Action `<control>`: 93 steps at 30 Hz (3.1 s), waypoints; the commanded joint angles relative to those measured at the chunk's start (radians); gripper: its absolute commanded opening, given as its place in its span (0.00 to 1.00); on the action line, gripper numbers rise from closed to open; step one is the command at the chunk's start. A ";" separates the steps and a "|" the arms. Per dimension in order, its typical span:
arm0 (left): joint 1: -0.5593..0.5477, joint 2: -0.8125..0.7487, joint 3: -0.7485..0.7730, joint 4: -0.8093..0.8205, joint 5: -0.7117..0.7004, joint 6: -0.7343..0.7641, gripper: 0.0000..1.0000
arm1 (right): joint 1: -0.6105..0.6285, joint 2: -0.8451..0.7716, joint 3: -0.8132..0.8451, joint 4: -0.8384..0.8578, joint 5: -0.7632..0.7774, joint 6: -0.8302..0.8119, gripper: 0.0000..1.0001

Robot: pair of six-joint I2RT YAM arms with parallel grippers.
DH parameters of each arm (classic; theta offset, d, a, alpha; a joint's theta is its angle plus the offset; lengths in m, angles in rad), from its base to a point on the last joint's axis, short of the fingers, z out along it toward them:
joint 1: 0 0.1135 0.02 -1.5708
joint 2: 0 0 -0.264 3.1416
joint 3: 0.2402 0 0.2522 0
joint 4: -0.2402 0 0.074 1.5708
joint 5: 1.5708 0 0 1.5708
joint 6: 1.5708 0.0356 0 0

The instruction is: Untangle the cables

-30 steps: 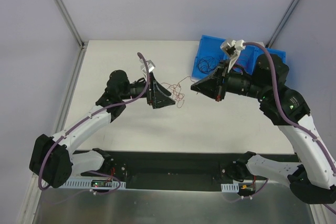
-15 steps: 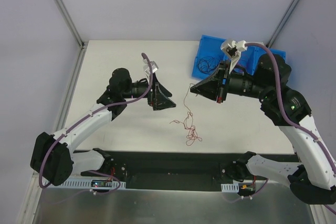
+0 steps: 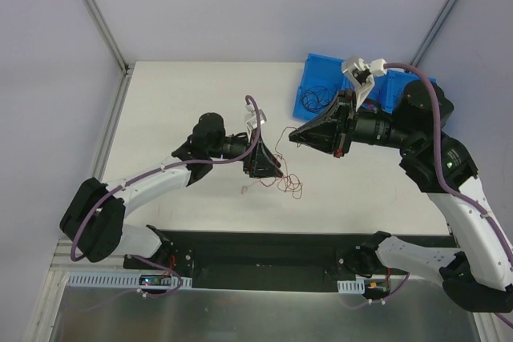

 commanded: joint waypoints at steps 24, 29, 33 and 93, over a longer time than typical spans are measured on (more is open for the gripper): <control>0.286 0.216 -0.149 -0.406 -0.477 -0.165 0.00 | 0.001 -0.187 0.230 0.015 0.688 -0.206 0.00; 0.308 0.165 -0.198 -0.389 -0.524 -0.155 0.00 | 0.002 -0.271 0.173 0.021 0.819 -0.267 0.00; 0.311 0.121 -0.188 -0.421 -0.585 -0.152 0.00 | 0.001 -0.325 0.115 0.055 0.903 -0.299 0.00; 0.305 -0.275 -0.116 -0.633 -0.573 -0.017 0.59 | -0.004 0.249 -0.468 -0.281 0.719 0.014 0.89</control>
